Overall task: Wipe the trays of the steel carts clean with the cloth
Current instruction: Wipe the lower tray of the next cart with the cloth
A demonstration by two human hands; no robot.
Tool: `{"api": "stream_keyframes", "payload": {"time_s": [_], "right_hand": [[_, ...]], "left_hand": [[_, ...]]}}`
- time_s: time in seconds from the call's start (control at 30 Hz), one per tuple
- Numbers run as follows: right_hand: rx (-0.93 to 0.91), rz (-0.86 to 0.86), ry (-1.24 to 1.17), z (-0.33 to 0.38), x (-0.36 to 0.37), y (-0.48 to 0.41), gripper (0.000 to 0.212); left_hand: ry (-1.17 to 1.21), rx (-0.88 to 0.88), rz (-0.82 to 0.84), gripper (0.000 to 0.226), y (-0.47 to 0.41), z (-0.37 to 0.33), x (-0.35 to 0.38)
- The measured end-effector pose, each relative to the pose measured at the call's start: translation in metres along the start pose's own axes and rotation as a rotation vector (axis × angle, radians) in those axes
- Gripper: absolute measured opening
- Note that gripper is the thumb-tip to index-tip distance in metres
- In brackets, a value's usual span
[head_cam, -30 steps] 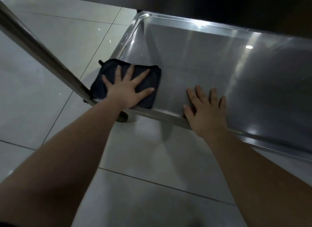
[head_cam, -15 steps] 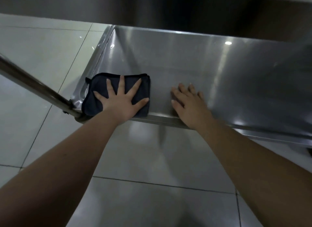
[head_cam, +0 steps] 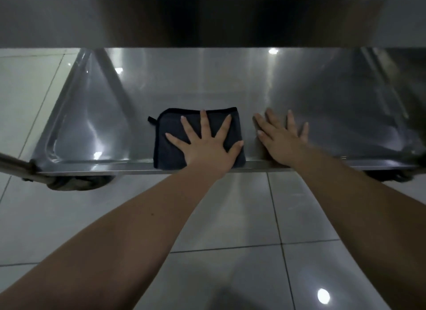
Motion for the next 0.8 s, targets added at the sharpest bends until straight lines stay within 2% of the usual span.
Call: {"api": "stream_keyframes", "payload": {"time_s": [0.2, 0.3, 0.37, 0.43, 0.5, 0.53, 0.6, 0.67, 0.8], "right_hand": [[0.006, 0.016, -0.448, -0.019, -0.016, -0.005, 0.045], [0.02, -0.02, -0.513, -0.02, -0.018, -0.001, 0.045], [0.01, -0.039, -0.488, -0.018, -0.02, 0.002, 0.046], [0.007, -0.094, -0.462, -0.014, -0.026, 0.006, 0.049], [-0.049, -0.195, -0.323, -0.001, -0.034, 0.012, 0.054], [-0.106, -0.241, -0.217, 0.014, -0.036, 0.015, 0.056], [-0.254, -0.269, -0.037, 0.055, -0.031, 0.021, 0.059], [-0.357, -0.23, 0.069, 0.099, -0.013, 0.022, 0.062], [-0.265, -0.15, 0.121, 0.122, 0.018, 0.013, 0.065]], "left_hand": [[-0.002, -0.015, 0.038, 0.074, -0.003, -0.077, 0.003], [0.059, -0.02, 0.09, 0.069, -0.003, -0.09, 0.003], [0.14, 0.024, 0.074, 0.063, -0.003, -0.082, -0.003], [0.119, 0.08, -0.066, 0.061, -0.004, -0.052, -0.023], [0.021, 0.094, -0.22, 0.062, -0.009, -0.002, -0.045], [0.004, 0.063, -0.237, 0.06, -0.013, 0.028, -0.049], [0.013, -0.021, -0.179, 0.058, -0.018, 0.081, -0.045], [-0.011, -0.016, -0.145, 0.057, -0.021, 0.099, -0.035], [0.018, 0.13, -0.167, 0.053, -0.029, 0.081, -0.028]]}}
Point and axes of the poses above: each hand's wrist, its own y-axis away from the middle knuckle, its own x-axis out of the palm, z = x × y, the point moved 7 cm from there along -y, towards the middle knuckle, and after that the axes turned 4 degrees about x, right-handed, at the moved point
